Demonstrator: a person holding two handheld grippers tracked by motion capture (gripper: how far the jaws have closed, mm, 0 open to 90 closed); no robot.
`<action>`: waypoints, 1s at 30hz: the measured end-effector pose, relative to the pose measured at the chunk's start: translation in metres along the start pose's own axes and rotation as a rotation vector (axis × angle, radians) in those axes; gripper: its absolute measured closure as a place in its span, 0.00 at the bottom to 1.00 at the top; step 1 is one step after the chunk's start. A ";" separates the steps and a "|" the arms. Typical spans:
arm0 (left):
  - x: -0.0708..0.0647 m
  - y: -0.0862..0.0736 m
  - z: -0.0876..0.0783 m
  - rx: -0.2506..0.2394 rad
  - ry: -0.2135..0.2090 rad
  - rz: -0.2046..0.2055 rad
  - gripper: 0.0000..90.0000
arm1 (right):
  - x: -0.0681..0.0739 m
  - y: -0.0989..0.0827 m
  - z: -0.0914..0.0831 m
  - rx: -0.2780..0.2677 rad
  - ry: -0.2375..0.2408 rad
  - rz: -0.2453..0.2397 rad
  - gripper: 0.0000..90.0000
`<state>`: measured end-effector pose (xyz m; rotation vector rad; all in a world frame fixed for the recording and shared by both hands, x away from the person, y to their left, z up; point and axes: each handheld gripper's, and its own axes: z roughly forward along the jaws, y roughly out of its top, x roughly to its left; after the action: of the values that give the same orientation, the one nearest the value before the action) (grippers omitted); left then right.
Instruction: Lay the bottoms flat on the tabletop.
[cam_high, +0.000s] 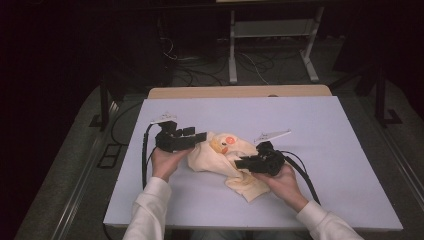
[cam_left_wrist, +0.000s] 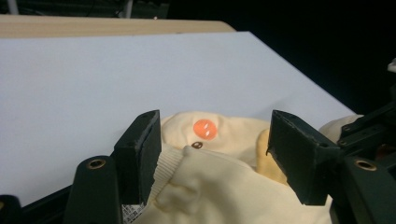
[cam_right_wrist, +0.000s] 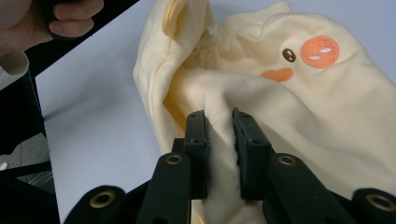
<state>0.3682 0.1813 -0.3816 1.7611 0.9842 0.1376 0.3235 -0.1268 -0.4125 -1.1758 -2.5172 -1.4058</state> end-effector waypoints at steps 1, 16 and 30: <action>-0.001 0.000 0.001 0.005 0.010 0.001 0.37 | 0.000 0.000 0.000 0.000 0.000 0.000 0.84; 0.011 -0.005 0.008 0.048 0.189 -0.073 0.33 | 0.003 -0.002 0.003 0.013 0.000 -0.015 0.84; 0.023 -0.017 0.003 0.097 0.123 -0.122 0.84 | 0.004 -0.002 0.003 0.015 -0.002 -0.022 0.84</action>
<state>0.3758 0.1960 -0.4049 1.7917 1.2022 0.1230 0.3199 -0.1226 -0.4143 -1.1514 -2.5444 -1.3893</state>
